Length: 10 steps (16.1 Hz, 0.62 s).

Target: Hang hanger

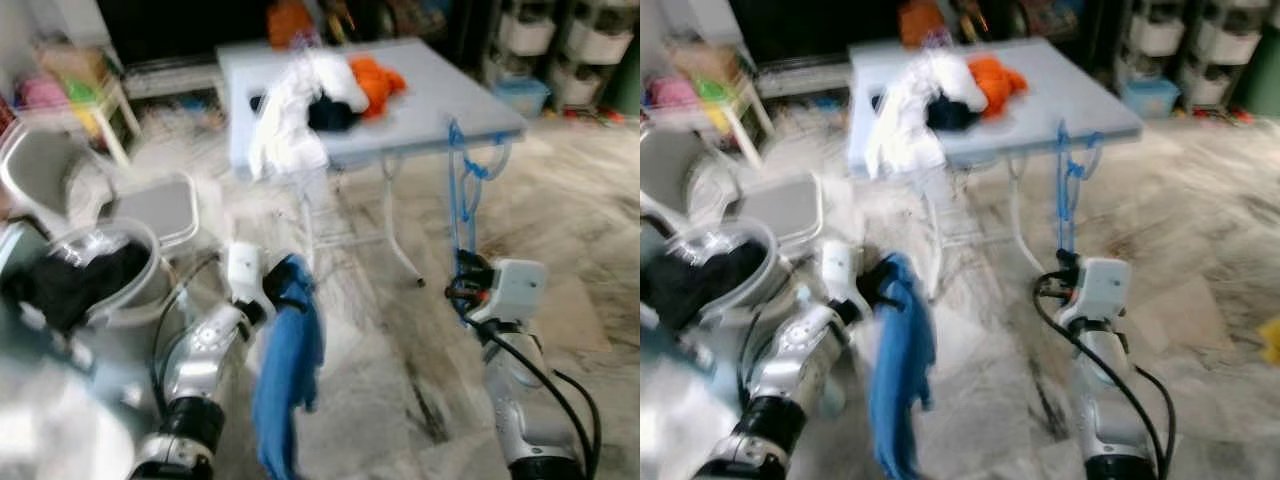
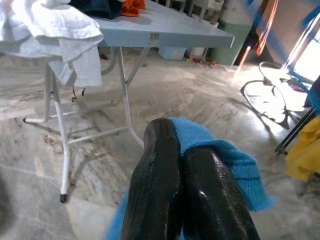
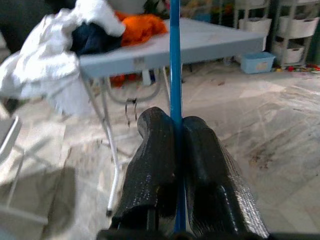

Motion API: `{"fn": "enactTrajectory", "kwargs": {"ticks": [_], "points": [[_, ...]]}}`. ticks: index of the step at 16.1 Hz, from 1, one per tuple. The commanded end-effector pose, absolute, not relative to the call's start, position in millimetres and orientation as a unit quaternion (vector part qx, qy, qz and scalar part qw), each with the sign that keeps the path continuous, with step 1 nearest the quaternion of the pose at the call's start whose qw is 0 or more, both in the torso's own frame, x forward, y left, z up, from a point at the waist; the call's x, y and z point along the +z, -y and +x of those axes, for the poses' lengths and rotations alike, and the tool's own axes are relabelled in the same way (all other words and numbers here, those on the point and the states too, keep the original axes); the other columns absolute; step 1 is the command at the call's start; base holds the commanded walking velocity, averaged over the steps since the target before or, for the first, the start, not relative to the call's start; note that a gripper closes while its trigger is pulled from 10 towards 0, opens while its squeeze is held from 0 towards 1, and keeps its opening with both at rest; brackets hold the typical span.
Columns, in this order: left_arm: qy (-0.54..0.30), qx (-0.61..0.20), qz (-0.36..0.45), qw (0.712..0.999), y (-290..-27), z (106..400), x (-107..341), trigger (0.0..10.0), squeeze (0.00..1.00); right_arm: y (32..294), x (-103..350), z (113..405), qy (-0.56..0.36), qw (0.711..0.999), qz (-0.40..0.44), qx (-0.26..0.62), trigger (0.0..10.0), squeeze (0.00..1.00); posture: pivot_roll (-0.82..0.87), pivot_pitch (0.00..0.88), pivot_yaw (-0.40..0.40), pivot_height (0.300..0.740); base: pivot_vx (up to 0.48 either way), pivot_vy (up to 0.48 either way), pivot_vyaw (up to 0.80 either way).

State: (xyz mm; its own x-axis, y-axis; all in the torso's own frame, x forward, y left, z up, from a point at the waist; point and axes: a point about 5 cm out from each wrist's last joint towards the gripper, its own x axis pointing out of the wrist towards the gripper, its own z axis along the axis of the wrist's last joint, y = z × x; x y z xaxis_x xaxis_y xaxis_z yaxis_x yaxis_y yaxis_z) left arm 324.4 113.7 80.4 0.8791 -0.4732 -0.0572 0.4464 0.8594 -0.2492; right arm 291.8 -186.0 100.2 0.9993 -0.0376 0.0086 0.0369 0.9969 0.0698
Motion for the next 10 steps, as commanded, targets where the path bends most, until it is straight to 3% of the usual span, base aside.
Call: {"fn": "enactTrajectory", "kwargs": {"ticks": [1, 3, 10], "points": [[-0.040, -0.228, -0.104, 0.967, -126.2, 328.4, 88.5, 10.0, 0.00, 175.4, 108.0, 295.8, 0.021, 0.999, 0.038, 0.000, 10.0, 0.00, -0.29, 0.000, 0.044, 0.740, 0.398, 0.266, -0.80], [-0.040, -0.229, -0.104, 0.967, -125.6, 327.9, 88.4, 10.0, 0.00, 175.8, 107.9, 295.7, 0.021, 0.999, 0.039, -0.001, 10.0, 0.00, -0.29, 0.000, 0.043, 0.740, 0.407, 0.253, -0.80], [-0.046, -0.231, -0.103, 0.967, -123.6, 325.6, 85.3, 10.0, 0.00, 174.8, 107.4, 295.9, 0.019, 0.999, 0.039, 0.002, 10.0, 0.00, -0.29, 0.000, 0.036, 0.740, 0.435, 0.000, -0.80]]}}
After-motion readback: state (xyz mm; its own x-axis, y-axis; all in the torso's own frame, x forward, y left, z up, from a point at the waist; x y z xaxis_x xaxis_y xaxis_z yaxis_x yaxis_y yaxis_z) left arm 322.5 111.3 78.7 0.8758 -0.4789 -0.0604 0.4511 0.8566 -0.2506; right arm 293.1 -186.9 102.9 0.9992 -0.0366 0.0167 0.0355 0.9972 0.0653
